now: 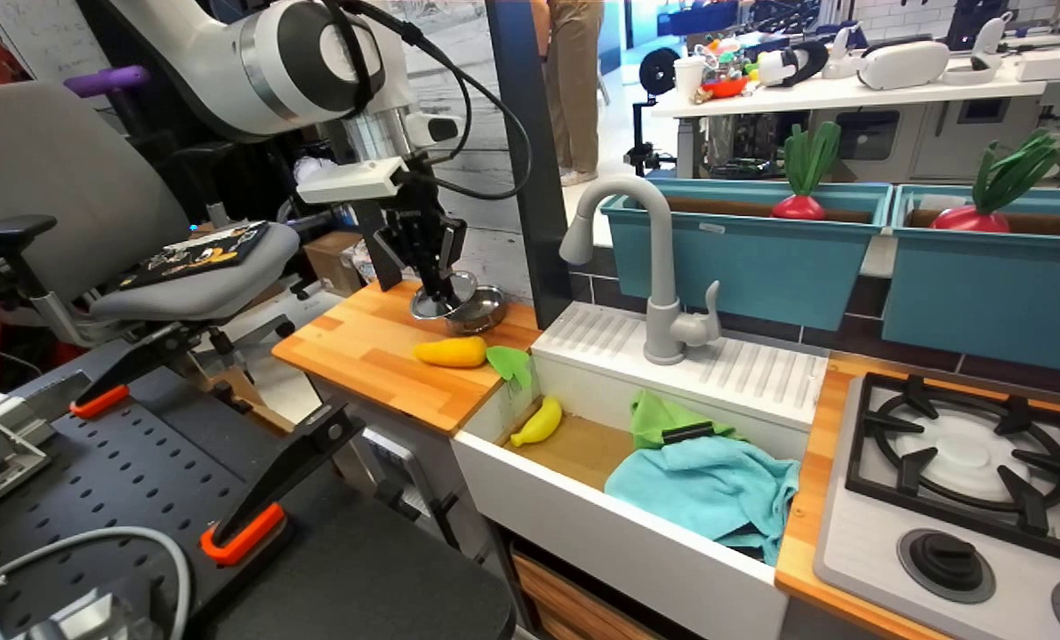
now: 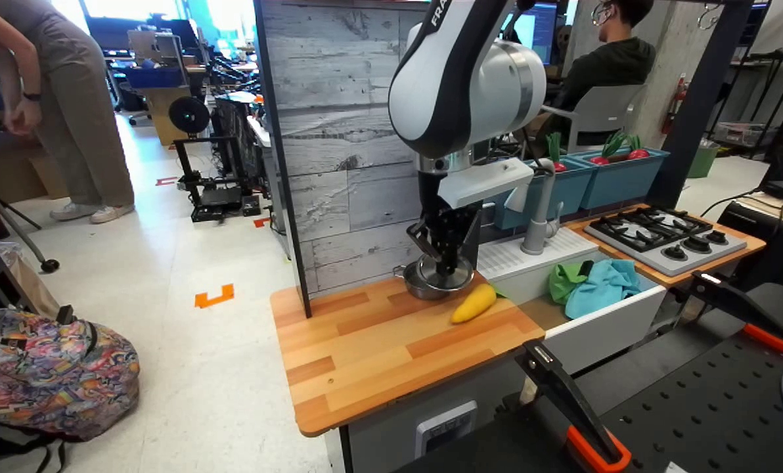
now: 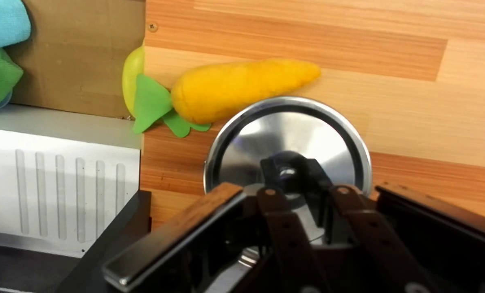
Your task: Pick up the lid and place it on the pot
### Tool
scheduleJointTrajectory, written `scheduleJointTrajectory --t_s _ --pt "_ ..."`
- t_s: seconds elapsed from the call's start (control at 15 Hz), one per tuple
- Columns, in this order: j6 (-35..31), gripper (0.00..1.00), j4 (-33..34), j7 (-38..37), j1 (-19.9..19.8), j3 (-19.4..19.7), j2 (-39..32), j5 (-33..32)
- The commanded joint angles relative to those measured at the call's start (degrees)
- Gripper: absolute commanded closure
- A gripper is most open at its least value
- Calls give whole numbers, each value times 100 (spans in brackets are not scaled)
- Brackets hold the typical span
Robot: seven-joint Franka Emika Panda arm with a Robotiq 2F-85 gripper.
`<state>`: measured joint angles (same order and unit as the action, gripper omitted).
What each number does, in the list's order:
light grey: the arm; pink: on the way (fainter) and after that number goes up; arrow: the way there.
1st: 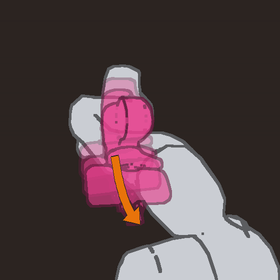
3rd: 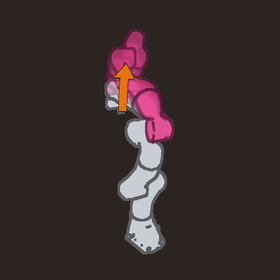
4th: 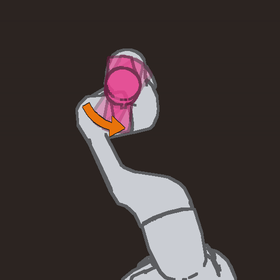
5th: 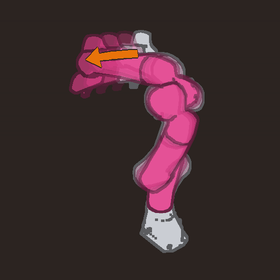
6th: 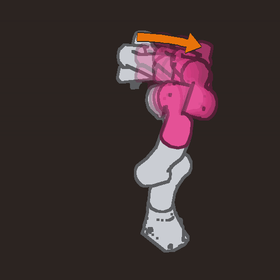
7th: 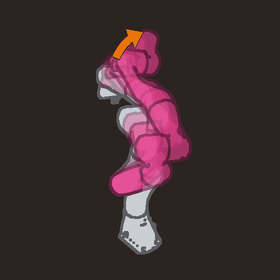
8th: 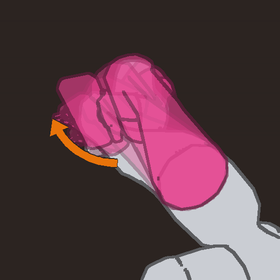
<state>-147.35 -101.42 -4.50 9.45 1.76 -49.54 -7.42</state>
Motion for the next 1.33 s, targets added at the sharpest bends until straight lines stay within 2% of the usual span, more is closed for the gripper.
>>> scheduleJointTrajectory --t_s 0.0,0.6,1.27 --pt "236 95 273 17 -131 -99 -75 143" --pt "741 95 989 124 -381 -315 -541 493" --pt "741 95 1297 -421 -249 -191 -842 673"
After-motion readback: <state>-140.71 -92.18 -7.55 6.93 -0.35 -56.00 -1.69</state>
